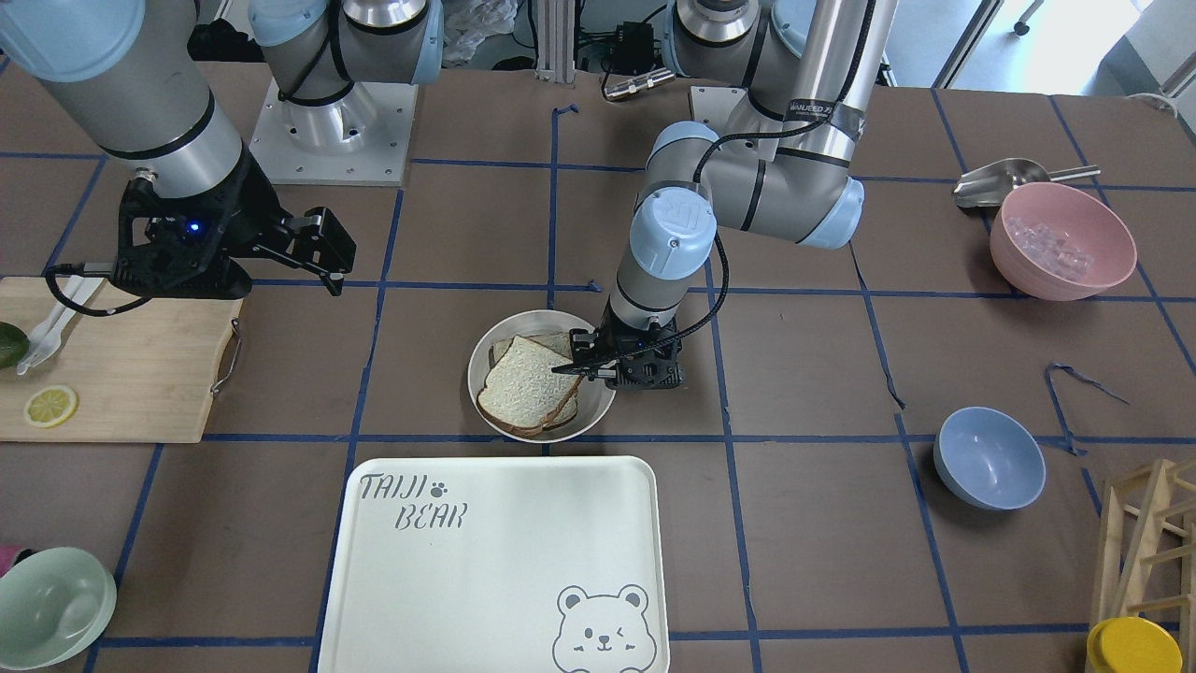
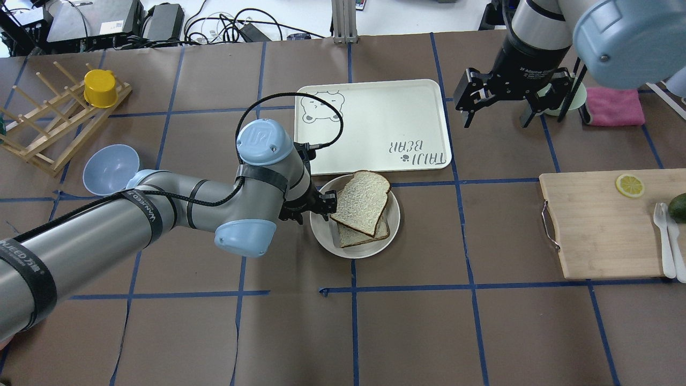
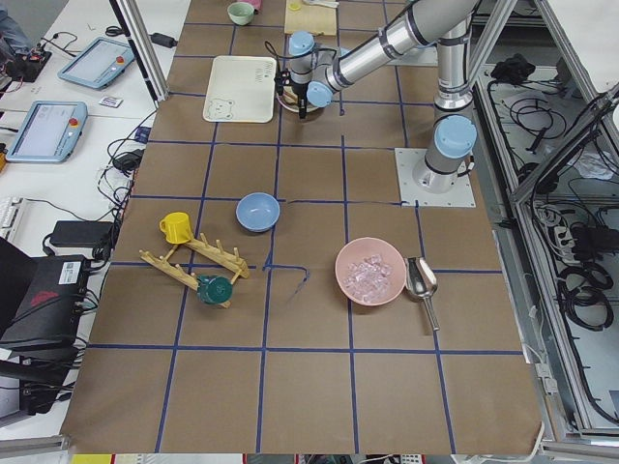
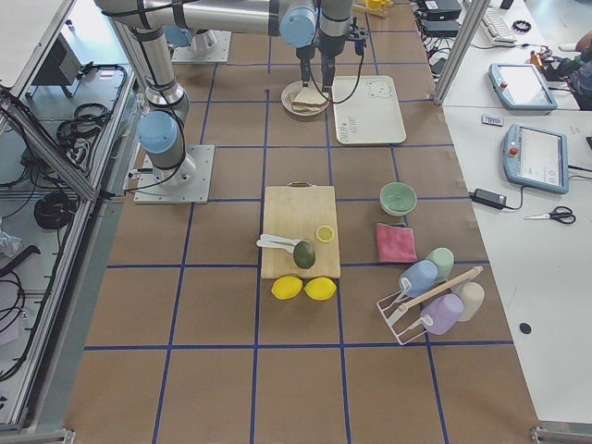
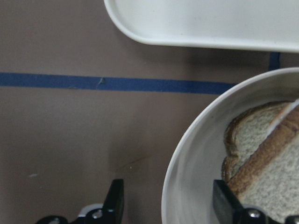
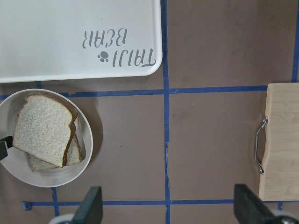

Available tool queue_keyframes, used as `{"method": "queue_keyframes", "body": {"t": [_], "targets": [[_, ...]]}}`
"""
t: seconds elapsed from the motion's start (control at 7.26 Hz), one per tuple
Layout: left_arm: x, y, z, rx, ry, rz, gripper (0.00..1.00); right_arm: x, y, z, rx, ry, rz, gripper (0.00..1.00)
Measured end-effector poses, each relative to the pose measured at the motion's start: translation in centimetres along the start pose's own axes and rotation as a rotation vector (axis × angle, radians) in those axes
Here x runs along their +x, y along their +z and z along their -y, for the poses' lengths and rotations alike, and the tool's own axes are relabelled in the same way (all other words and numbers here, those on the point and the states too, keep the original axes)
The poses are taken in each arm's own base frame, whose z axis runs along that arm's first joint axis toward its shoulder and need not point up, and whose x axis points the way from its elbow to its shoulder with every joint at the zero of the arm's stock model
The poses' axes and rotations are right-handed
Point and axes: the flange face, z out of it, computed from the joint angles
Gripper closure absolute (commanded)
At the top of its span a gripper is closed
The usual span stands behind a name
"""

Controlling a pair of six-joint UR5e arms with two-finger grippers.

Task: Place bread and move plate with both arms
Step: 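Grip the white plate's rim with the left gripper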

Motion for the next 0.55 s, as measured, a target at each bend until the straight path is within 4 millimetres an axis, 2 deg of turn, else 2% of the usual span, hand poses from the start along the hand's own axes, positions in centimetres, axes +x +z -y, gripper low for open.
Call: {"method": "queue_keyframes", "body": {"t": [0.14,0.28,0.55], "targets": [[0.2,0.0,-0.2,-0.001,0.001,-0.002,0.93,0.0,-0.1,0.0,-0.001,0.006,0.003,0.0],[0.2,0.5,-0.4,-0.01,-0.001,-0.001,0.97,0.1,-0.2,0.1,0.003,0.01,0.006,0.0],[0.1,0.5,-0.5,-0.012,0.001,-0.005,1.0,0.1,-1.1,-0.6,0.019,0.012,0.007,0.0]]}}
